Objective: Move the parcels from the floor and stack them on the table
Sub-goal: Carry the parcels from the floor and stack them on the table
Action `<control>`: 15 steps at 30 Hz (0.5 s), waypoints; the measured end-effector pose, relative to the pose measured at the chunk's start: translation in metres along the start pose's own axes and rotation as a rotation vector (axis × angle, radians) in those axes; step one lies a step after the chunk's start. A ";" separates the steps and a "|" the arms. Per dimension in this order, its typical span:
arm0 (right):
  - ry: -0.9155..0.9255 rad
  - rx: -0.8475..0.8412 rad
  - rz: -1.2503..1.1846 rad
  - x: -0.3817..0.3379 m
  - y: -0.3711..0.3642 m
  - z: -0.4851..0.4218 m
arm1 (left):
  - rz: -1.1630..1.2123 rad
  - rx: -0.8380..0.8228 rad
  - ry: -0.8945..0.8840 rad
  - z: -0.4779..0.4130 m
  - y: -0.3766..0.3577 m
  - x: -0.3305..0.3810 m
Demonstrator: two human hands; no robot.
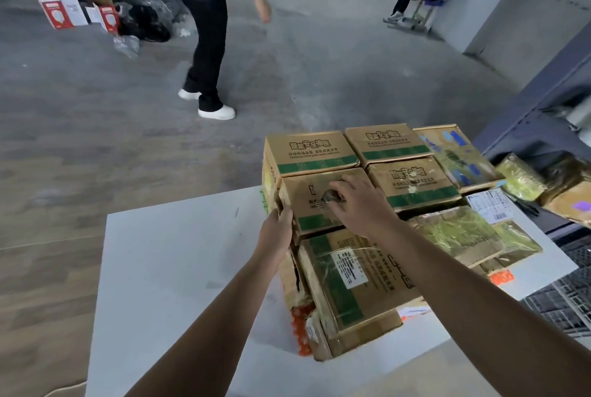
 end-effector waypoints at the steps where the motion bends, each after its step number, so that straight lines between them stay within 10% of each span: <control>1: -0.039 0.012 -0.023 0.003 0.001 -0.001 | 0.003 -0.005 -0.017 0.001 -0.001 0.001; 15: -0.101 0.025 -0.102 0.009 0.000 0.002 | -0.057 -0.012 -0.022 0.004 -0.005 0.007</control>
Point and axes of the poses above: each hand's wrist, its own z-axis away from the middle knuckle, its own y-axis out of the back of the hand, x = y × z, the point moved 3 cm from there along -z, towards the middle knuckle, and after that the axes turned 15 degrees about z, right-handed, at the moved point
